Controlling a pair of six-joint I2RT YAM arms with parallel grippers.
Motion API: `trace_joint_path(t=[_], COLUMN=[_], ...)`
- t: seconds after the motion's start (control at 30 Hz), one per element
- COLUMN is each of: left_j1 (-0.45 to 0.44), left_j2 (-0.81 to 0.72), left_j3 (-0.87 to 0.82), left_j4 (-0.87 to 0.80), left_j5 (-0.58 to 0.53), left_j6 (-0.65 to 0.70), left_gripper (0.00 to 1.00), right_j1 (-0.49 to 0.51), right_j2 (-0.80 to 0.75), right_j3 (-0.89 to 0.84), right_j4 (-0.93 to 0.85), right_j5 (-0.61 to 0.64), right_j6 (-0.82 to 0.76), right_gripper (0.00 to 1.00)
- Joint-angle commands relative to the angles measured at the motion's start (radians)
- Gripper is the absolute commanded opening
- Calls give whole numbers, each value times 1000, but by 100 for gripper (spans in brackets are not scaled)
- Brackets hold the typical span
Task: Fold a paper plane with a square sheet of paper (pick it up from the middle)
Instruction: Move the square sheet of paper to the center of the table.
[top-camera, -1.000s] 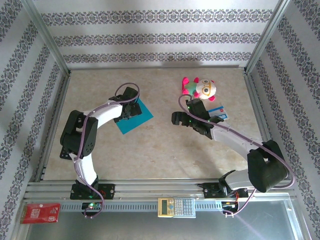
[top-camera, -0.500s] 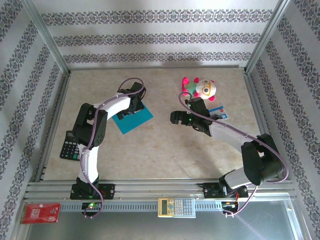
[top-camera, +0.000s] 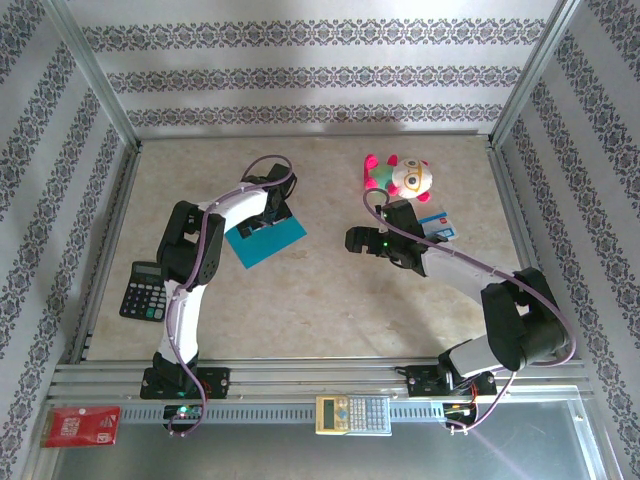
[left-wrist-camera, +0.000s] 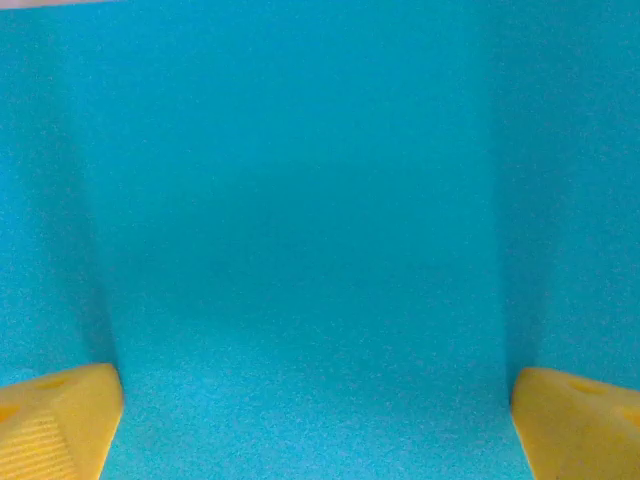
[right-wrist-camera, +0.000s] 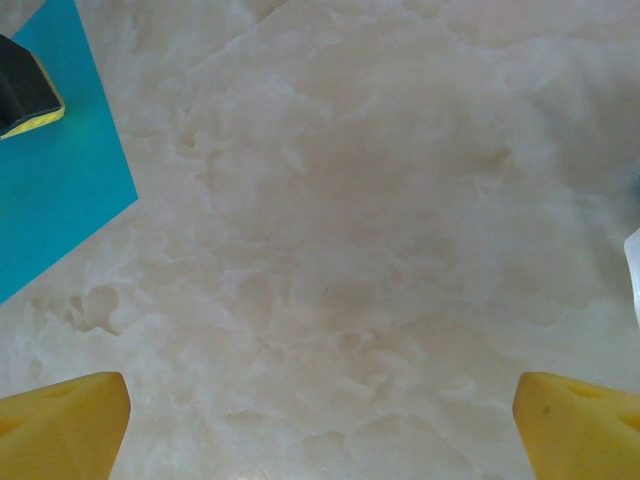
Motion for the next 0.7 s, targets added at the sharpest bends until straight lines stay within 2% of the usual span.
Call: trace_joint_path(t=[0.0,0.27,0.43,0.53,0.67], left_j1=[-18,-54,-94,-103,-103], left_j2=[16,-41,-122,-182,-243], left_j3=[-53,-167,-274,-333,-353], left_j4=[-23,64,133,155,139], left_j5=[32,185,316,331,286], left_j6=[31,159,294,351,397], left_gripper=[100,96,95,95,96], right_j1=[-10,-10,-10,-9,-4], right_j2=[-34,-50,-61,-78,-90], right_j3=[-20,-26,-20,-22,-25], right_j4=[15,7,-13,-30,-43], right_j5=[-13,0,10,27,42], right_j6=[21,42,45,45,53], right_gripper=[98,98,98,98,98])
